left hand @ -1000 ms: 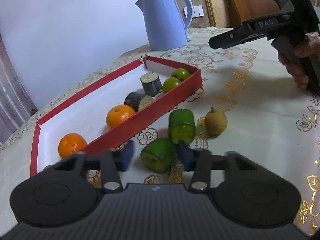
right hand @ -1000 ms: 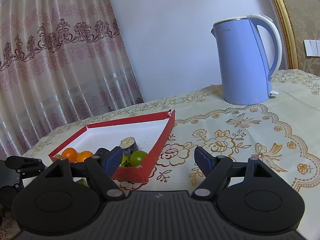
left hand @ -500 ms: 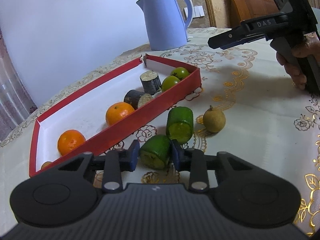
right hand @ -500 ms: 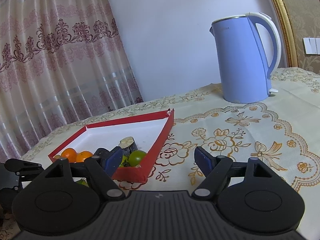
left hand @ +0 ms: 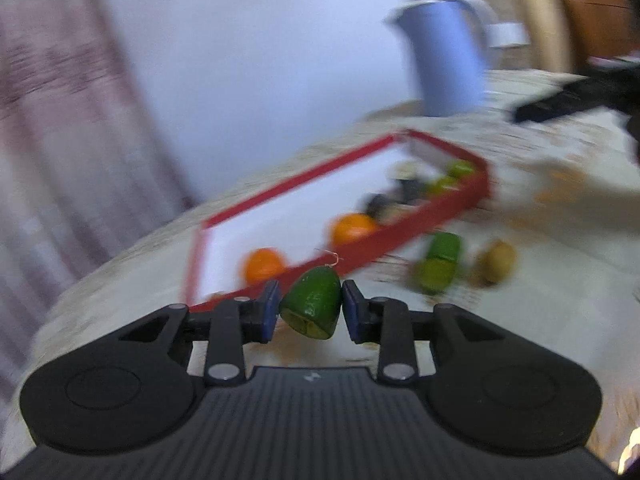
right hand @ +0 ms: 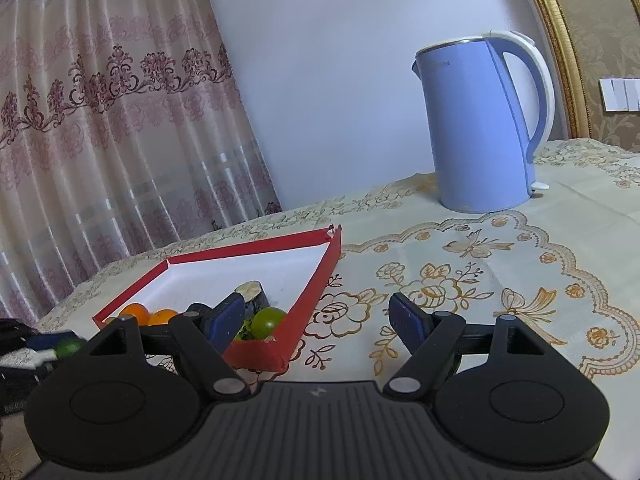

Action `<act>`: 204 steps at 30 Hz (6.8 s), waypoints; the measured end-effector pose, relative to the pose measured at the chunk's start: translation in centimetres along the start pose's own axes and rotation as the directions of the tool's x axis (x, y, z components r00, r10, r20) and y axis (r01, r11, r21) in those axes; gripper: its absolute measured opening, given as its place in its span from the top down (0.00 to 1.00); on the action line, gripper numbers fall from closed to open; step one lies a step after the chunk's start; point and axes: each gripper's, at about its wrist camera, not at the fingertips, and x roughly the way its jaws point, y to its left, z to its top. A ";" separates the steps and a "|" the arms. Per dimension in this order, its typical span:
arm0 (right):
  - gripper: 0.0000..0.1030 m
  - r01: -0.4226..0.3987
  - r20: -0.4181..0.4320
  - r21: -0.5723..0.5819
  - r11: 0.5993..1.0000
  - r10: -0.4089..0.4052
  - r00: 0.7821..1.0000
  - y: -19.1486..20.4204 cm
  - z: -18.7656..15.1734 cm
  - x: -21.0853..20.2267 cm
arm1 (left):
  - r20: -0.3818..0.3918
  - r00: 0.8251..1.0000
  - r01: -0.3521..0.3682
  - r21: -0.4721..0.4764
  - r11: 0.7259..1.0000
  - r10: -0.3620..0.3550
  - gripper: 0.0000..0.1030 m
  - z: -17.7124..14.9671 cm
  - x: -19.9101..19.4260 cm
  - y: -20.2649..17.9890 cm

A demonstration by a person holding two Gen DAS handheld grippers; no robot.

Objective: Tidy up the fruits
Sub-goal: 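Close the left gripper on the cut green lime piece and lift it, then carry the green piece into the red tray and open the left gripper, then withdraw the open left tool from the tray, then move the open right gripper around the small yellow-brown fruit, then close the right gripper on the yellow-brown fruit and lift it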

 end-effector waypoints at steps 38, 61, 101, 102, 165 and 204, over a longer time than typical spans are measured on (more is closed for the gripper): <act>0.23 -0.012 0.002 0.004 1.000 0.012 1.000 0.0 0.1 0.0 | -0.181 0.917 -0.398 -0.342 0.852 0.356 0.70 5.5 7.3 2.9; 0.23 -0.040 -0.006 0.029 0.999 0.040 0.999 -0.1 0.2 -0.1 | -0.171 0.964 -0.255 -0.409 0.876 0.201 0.70 5.7 12.2 4.3; 0.23 -0.178 -0.169 -0.225 0.958 0.141 0.975 7.6 -3.2 -1.1 | -0.086 0.923 -0.347 -0.602 0.719 0.374 0.00 -6.1 -3.9 9.7; 0.23 -0.184 -0.176 -0.248 0.951 0.143 0.974 8.1 -3.4 -1.1 | -0.082 0.919 -0.354 -0.601 0.717 0.385 0.00 -6.3 -3.9 9.7; 0.48 -0.161 -0.357 -0.398 0.903 0.009 0.934 12.6 -4.9 3.7 | -0.103 0.929 -0.342 -0.601 0.722 0.355 0.00 -6.7 -3.2 9.8; 0.62 -0.161 -0.364 -0.386 0.908 0.011 0.931 12.6 -4.8 3.4 | -0.088 0.932 -0.332 -0.599 0.729 0.352 0.00 -6.6 -3.2 9.6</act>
